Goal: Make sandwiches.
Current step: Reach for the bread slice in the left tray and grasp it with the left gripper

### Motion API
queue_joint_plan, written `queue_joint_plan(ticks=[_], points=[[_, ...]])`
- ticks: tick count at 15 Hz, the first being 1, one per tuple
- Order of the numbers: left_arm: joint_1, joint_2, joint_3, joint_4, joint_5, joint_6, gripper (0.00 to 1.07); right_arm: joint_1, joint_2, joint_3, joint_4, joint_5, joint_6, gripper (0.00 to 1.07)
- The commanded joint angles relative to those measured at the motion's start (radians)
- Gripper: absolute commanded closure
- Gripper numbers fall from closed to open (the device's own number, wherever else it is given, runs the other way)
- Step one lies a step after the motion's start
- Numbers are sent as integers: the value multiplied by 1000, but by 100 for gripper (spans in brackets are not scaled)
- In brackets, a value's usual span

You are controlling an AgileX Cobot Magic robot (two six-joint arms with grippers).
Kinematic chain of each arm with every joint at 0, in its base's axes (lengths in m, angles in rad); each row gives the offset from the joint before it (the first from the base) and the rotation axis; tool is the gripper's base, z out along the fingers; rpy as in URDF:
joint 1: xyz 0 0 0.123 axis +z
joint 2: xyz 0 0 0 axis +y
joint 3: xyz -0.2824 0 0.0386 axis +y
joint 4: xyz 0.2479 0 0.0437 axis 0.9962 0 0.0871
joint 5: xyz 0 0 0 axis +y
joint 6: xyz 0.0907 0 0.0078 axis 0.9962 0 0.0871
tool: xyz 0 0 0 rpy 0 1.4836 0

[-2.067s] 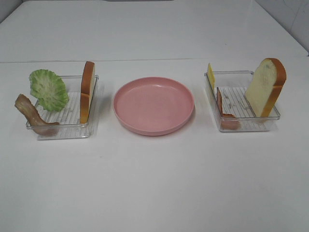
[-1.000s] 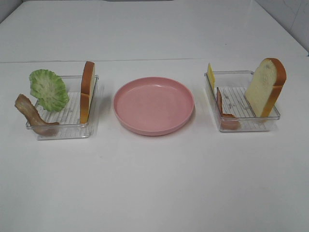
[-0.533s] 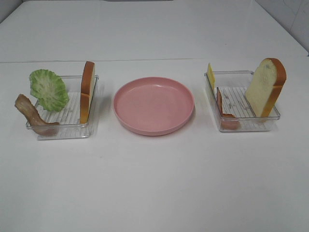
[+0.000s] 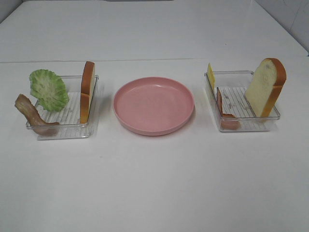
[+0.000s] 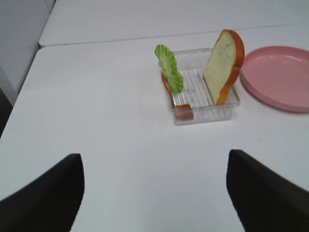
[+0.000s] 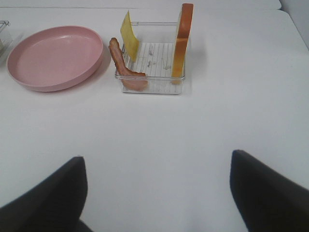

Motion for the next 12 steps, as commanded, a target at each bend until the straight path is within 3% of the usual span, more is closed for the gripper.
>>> queue_joint_plan(ticks=[1,4,7,12], points=[[2,126,-14,-42,-134,-4,29,-2,-12,1,6,-12,6,31],[2,464,-67,-125,-281,-1,29,-2,-12,1,6,-12,6,31],[2,780,-239,-146,-264,1,29,-2,-12,1,6,-12,6,31],[-9,1153,-535,-184,-133,1,29,-2,-12,1,6,-12,6,31]])
